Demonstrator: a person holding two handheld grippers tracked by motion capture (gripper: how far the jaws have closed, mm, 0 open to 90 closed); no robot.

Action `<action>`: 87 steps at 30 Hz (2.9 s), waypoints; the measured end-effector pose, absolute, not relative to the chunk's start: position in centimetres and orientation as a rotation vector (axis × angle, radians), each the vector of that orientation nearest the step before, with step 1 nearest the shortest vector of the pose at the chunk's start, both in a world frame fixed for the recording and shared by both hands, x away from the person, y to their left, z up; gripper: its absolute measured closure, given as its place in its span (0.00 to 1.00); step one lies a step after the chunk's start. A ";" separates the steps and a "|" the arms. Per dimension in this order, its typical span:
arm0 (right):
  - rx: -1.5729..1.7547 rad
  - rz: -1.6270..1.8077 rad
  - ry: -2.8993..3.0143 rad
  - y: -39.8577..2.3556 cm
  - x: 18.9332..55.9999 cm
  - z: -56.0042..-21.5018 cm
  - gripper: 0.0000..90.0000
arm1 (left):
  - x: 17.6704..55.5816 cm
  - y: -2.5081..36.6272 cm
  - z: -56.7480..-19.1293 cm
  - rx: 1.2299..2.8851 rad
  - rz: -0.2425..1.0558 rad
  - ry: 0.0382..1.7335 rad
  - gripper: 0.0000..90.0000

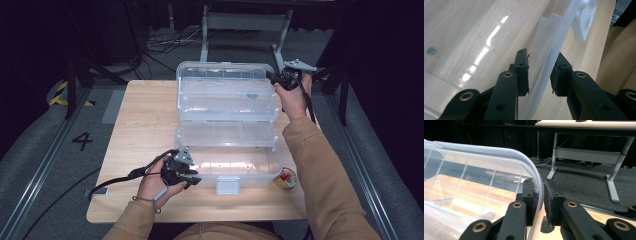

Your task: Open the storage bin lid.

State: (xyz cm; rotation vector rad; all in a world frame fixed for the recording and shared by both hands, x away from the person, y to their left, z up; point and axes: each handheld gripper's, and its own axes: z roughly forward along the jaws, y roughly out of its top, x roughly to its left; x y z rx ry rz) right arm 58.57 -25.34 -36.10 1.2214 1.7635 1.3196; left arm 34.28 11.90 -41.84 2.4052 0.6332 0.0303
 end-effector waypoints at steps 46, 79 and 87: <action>1.344 1.343 1.832 -26.1 60.8 -38.7 0.92 | 34.3 11.9 -41.8 2.406 0.030 0.633 0.78; 1.378 1.248 1.899 -25.9 61.8 -40.8 0.89 | 34.2 12.0 -41.9 2.399 0.029 0.639 0.78; 1.346 1.237 1.883 -26.5 61.2 -40.5 0.77 | 34.2 11.9 -41.8 2.403 0.024 0.653 0.77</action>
